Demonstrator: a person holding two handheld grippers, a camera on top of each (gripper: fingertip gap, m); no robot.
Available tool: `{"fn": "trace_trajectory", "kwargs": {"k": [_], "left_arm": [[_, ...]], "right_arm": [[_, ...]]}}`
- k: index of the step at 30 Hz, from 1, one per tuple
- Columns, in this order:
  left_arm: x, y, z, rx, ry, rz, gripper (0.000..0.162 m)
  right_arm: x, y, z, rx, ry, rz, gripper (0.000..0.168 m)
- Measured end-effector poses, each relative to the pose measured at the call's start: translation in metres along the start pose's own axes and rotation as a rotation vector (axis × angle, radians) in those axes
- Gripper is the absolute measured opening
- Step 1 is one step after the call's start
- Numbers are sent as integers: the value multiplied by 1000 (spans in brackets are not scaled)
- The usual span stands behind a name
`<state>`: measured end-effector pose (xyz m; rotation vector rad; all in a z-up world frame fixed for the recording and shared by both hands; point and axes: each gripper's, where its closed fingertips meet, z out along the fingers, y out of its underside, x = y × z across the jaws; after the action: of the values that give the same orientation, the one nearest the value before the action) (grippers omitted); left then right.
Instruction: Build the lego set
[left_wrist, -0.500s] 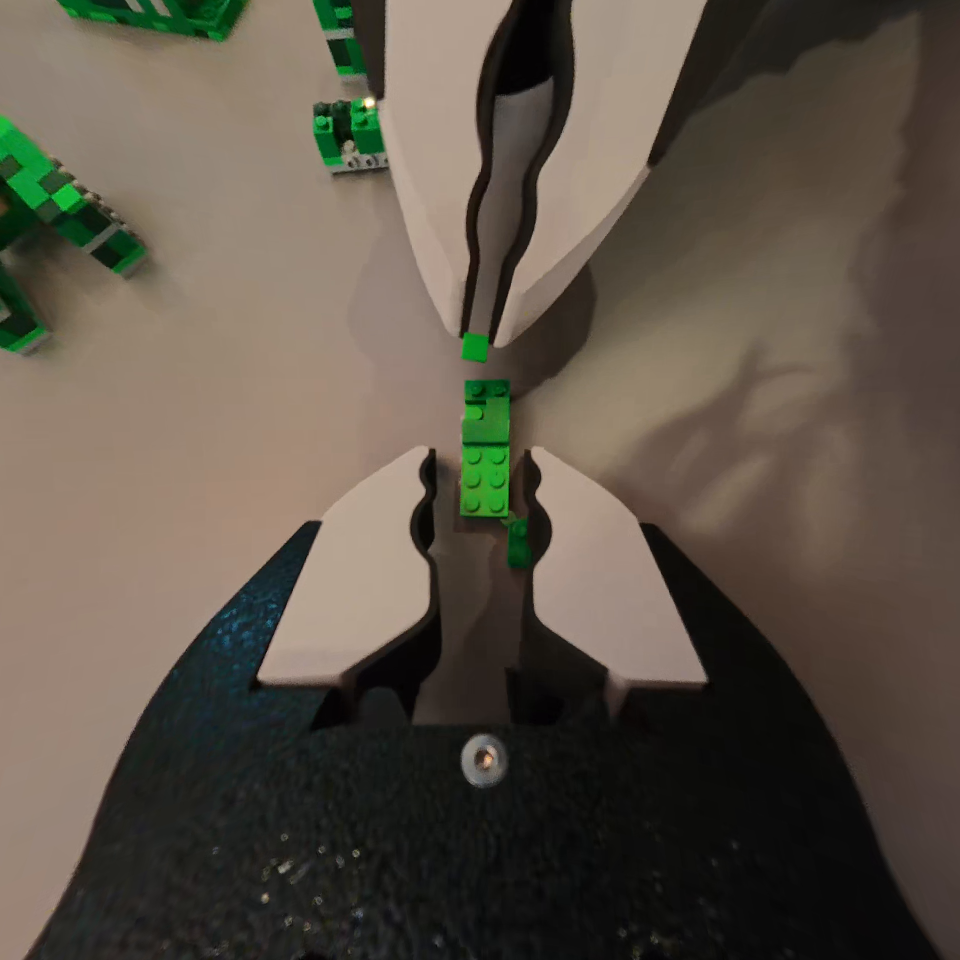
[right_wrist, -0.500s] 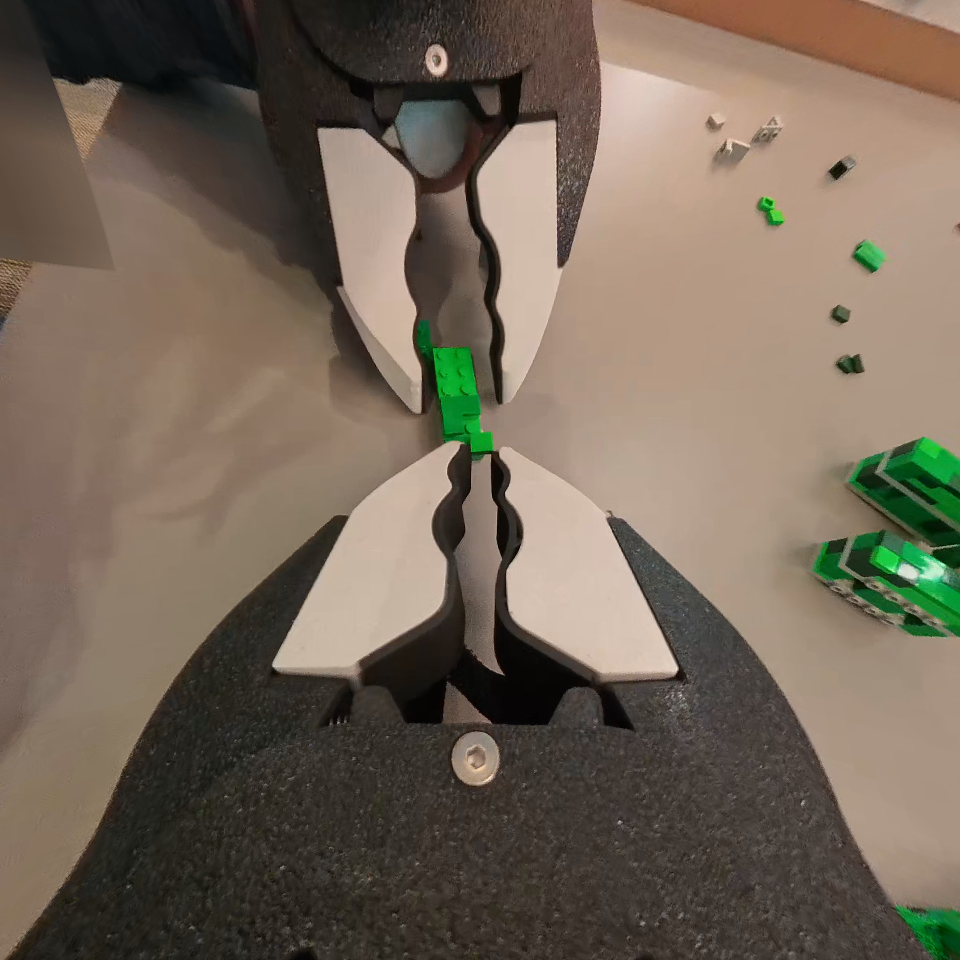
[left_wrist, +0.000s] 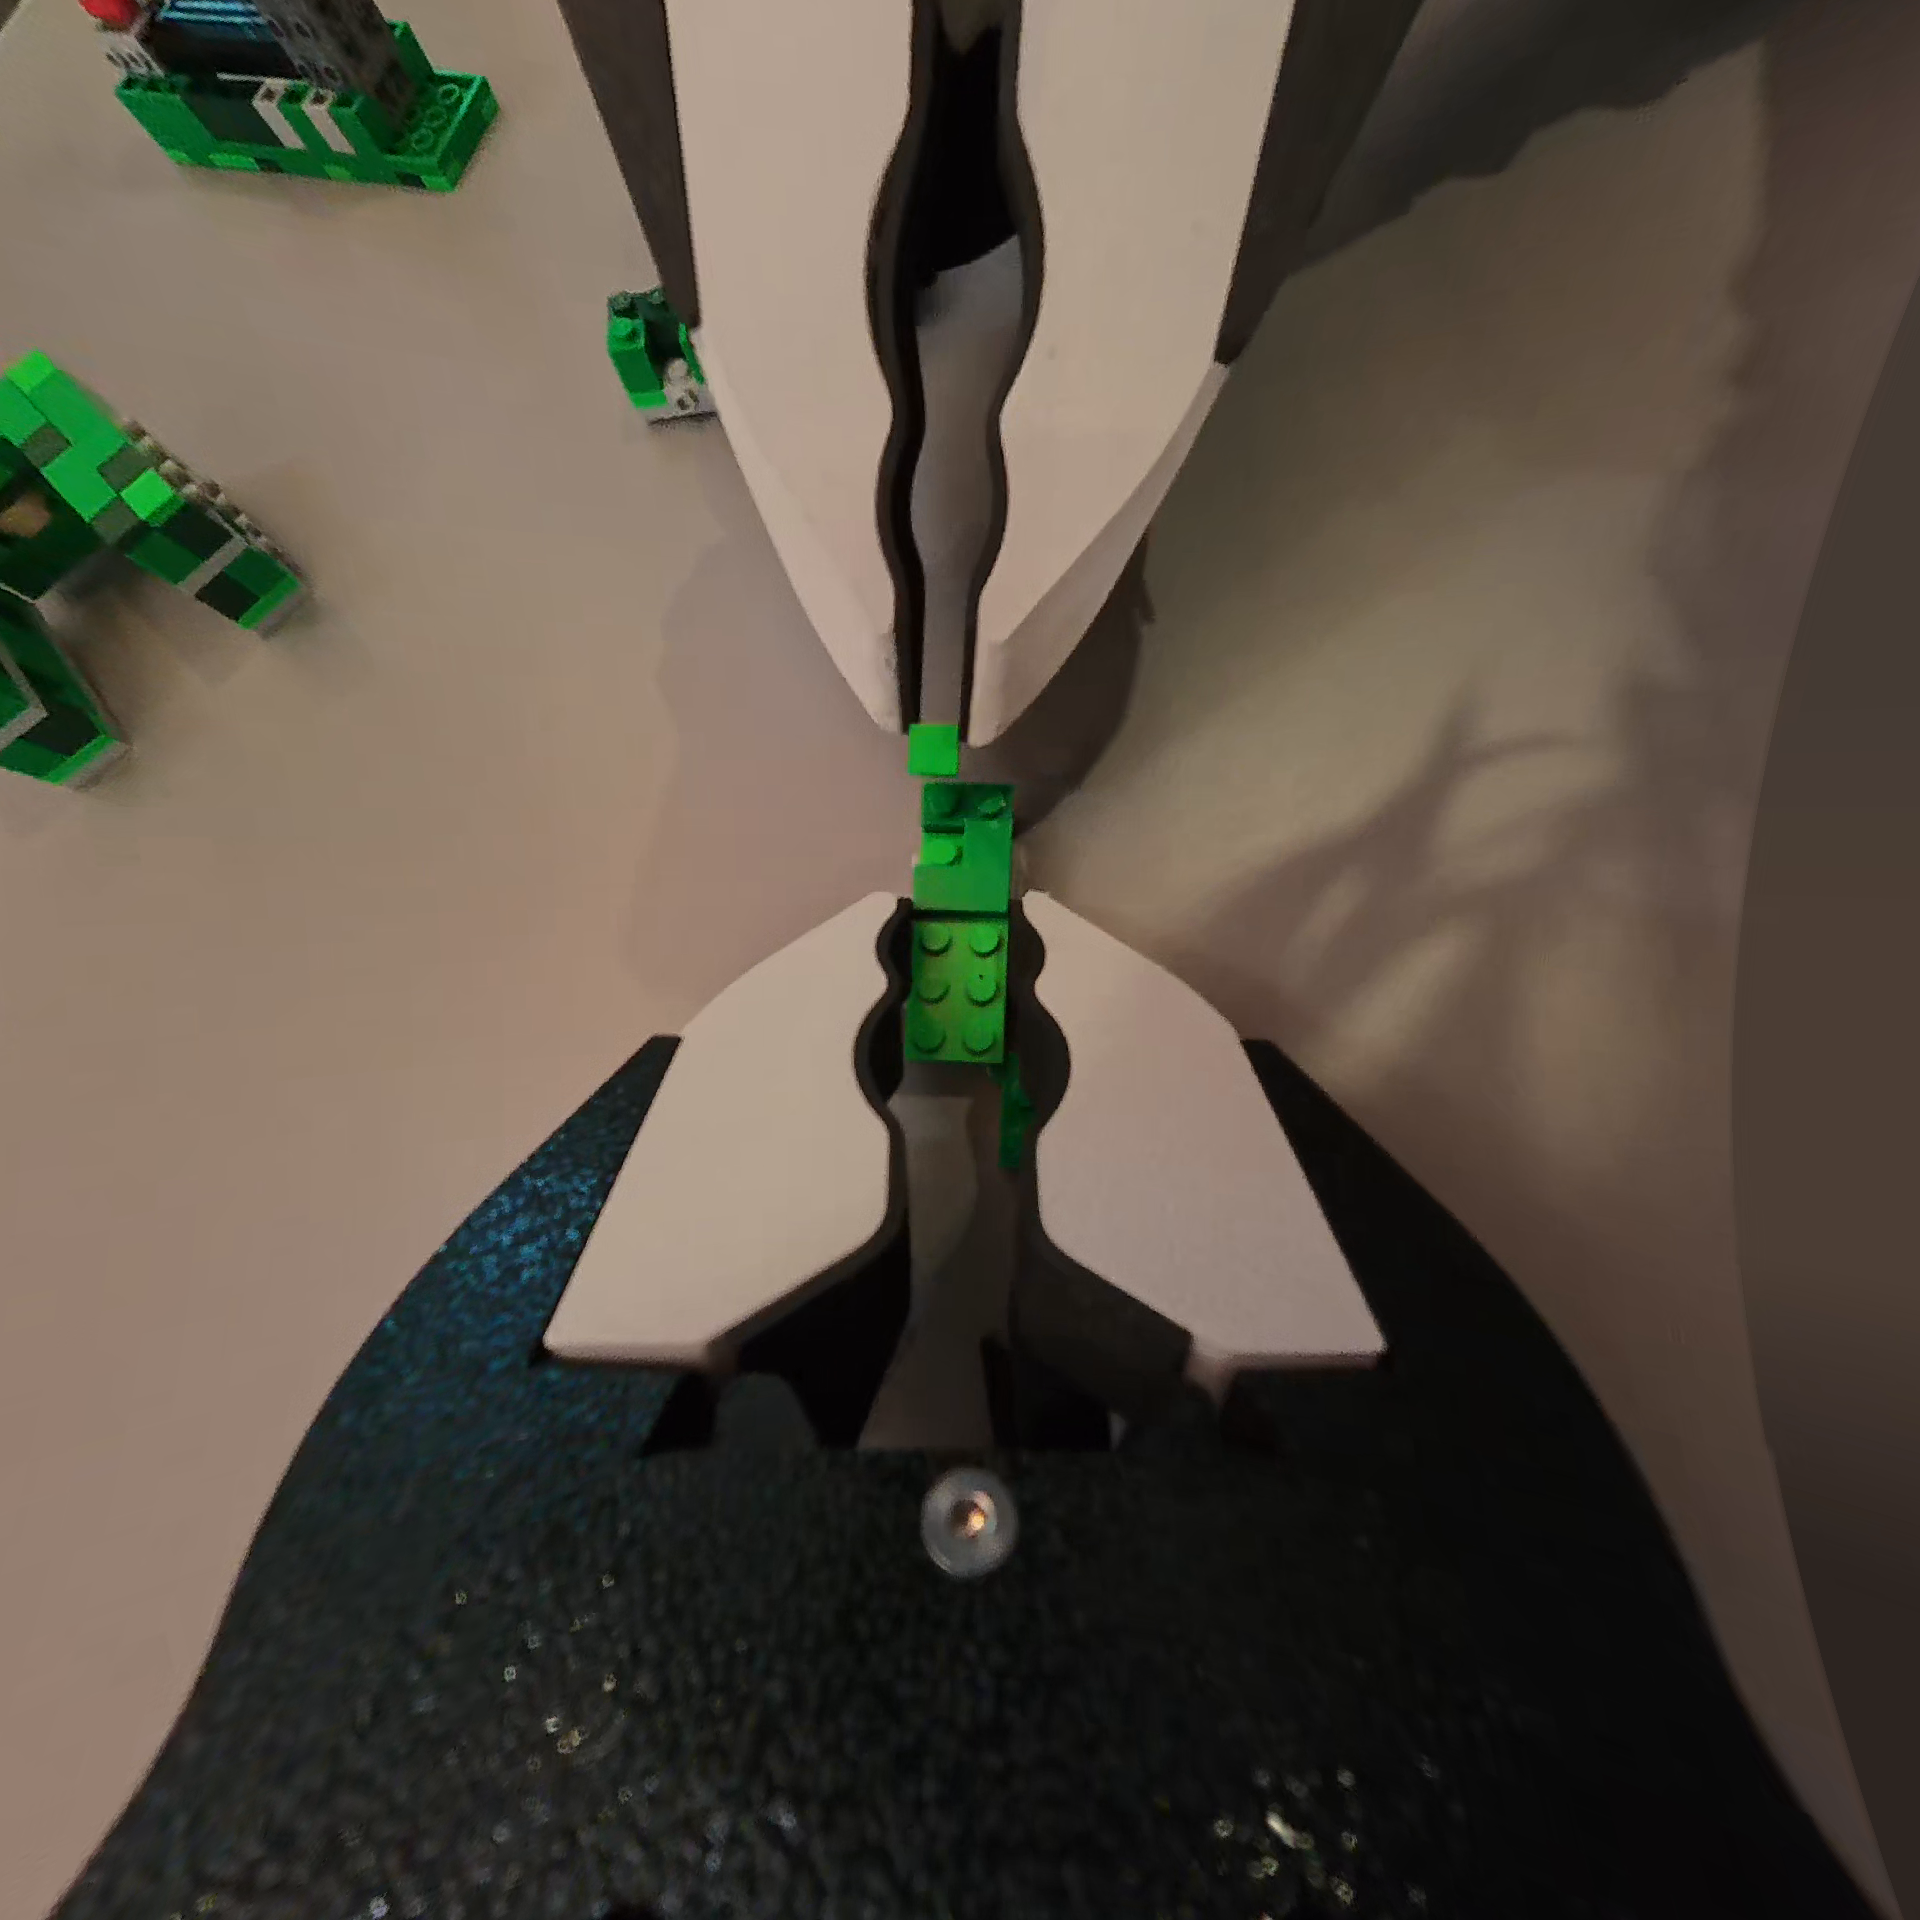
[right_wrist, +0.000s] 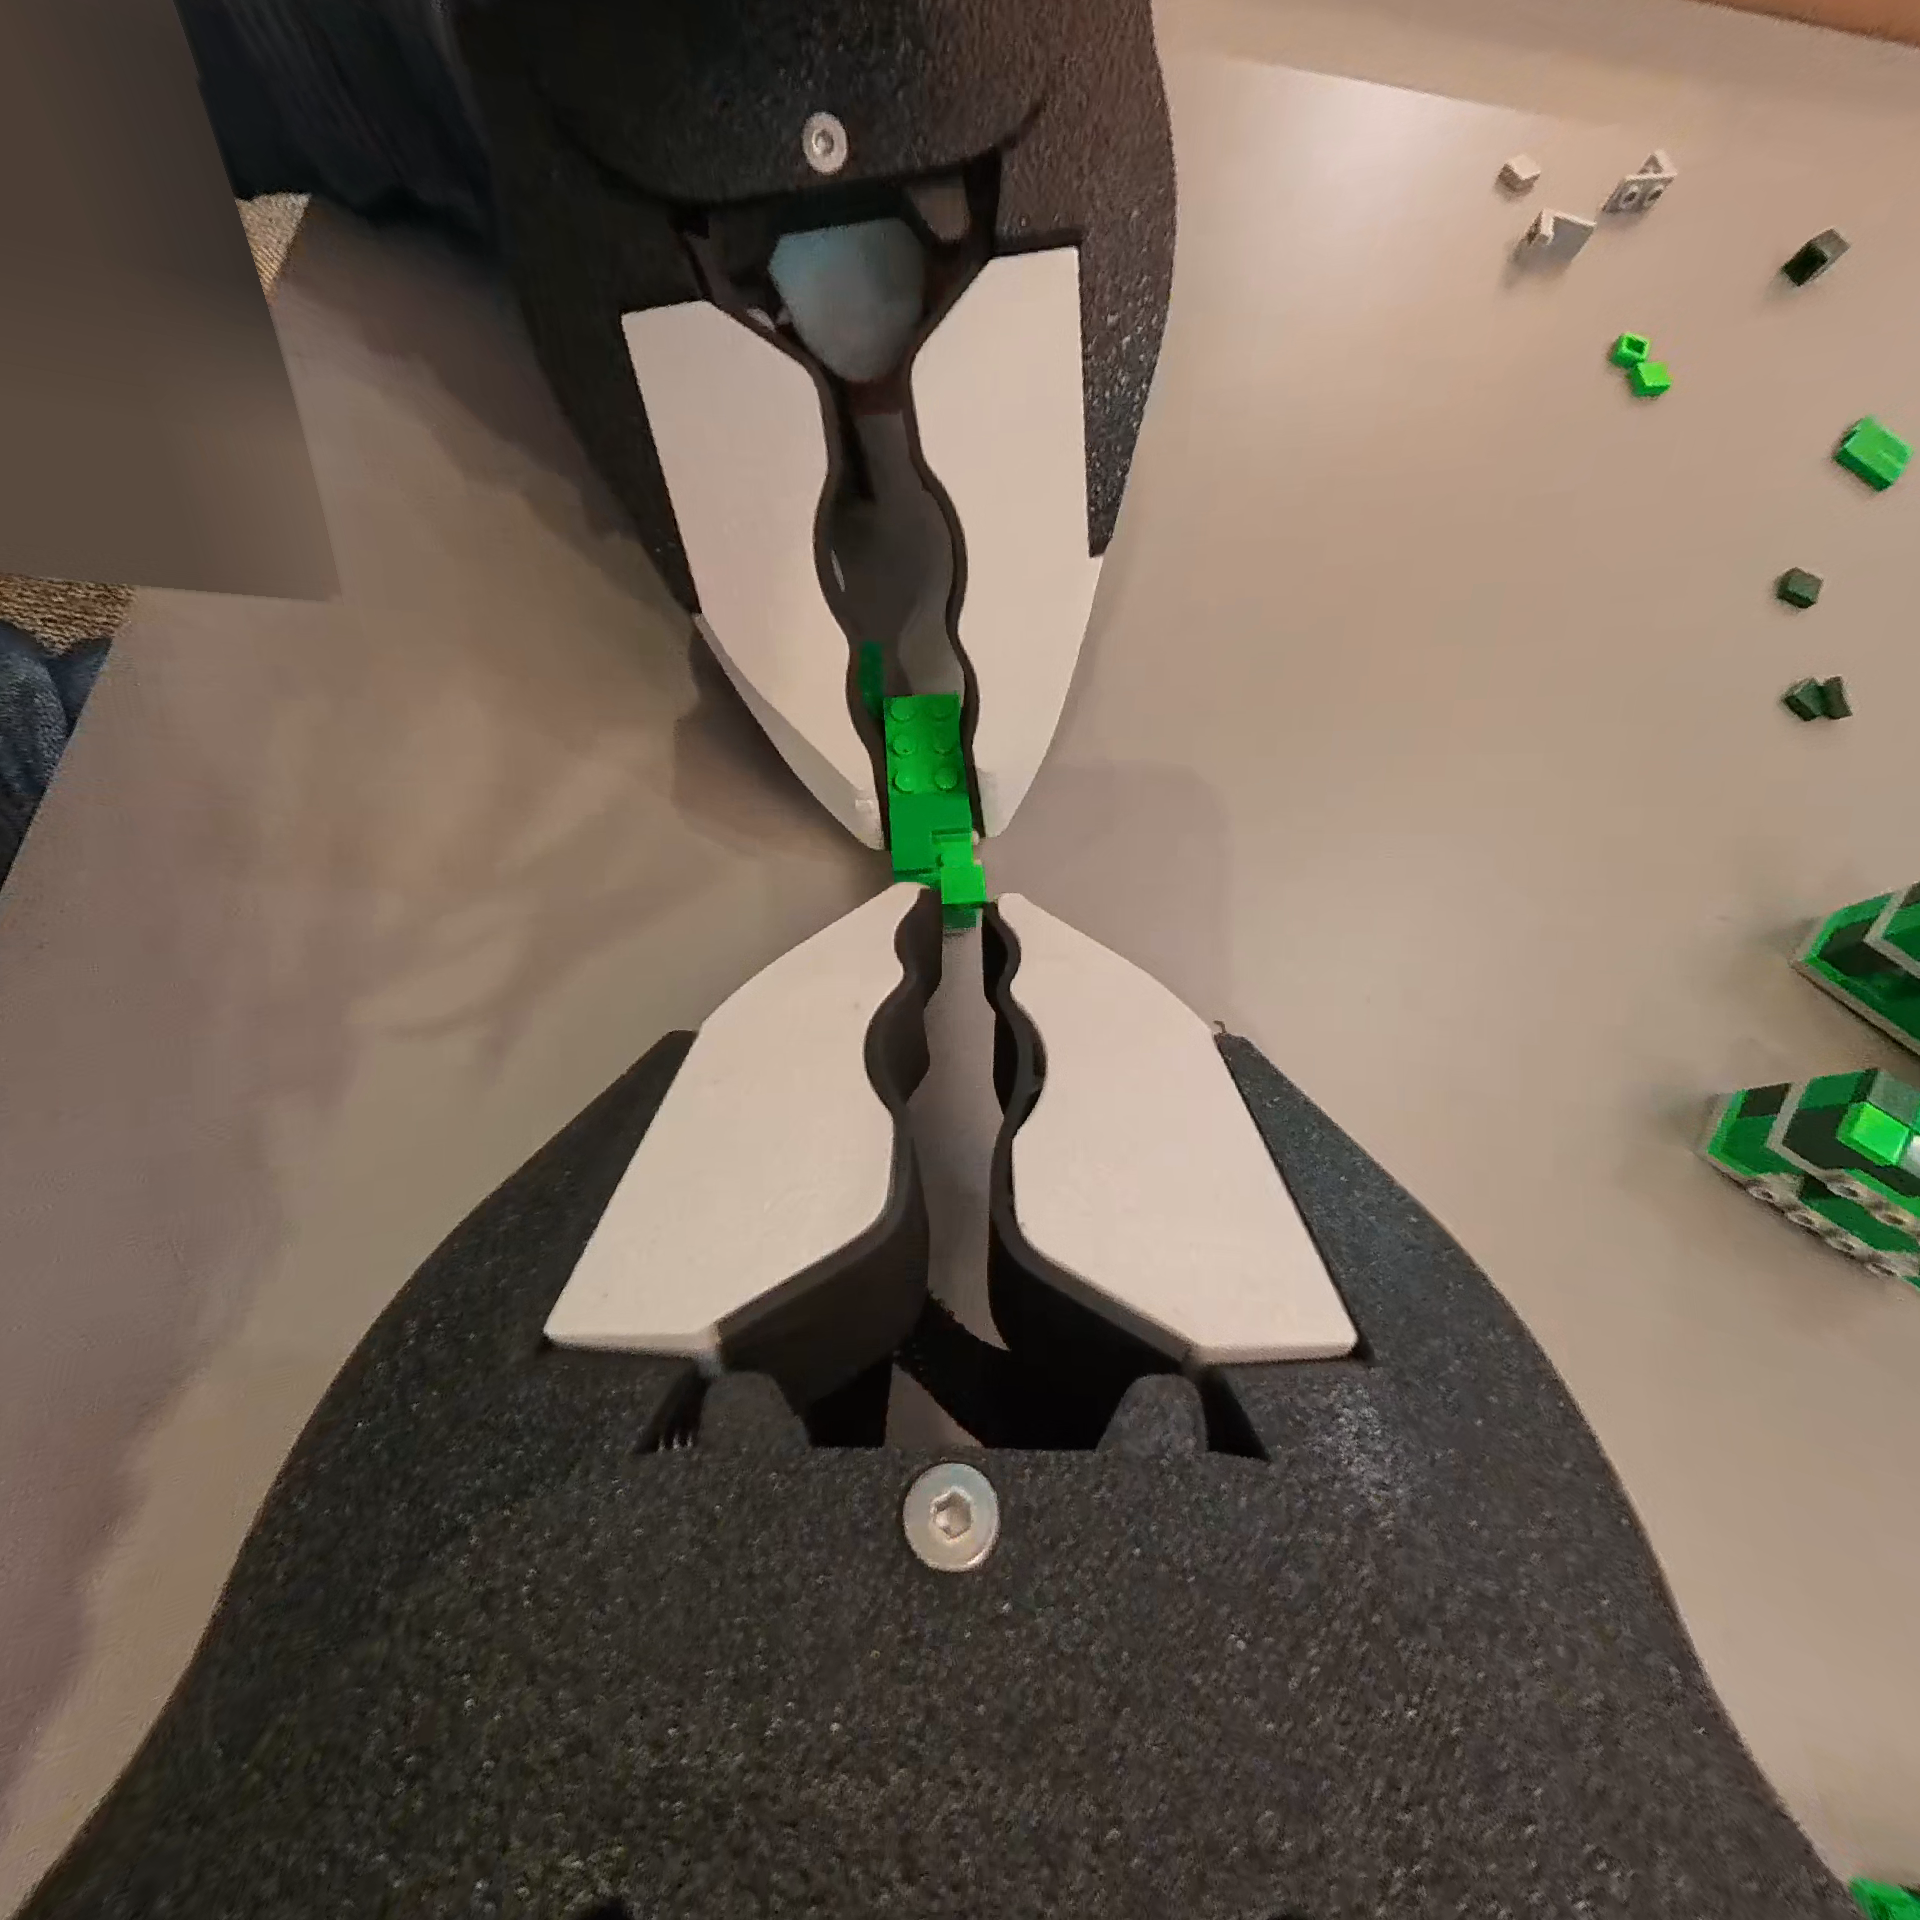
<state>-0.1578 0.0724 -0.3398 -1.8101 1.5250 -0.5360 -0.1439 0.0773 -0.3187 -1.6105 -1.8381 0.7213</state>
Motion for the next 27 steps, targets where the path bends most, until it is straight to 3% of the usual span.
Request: {"fn": "trace_trajectory", "kwargs": {"k": [27], "left_arm": [[0, -12, -5, 72, -13, 16, 17]], "right_arm": [[-1, -3, -2, -41, -3, -28, 7]]}}
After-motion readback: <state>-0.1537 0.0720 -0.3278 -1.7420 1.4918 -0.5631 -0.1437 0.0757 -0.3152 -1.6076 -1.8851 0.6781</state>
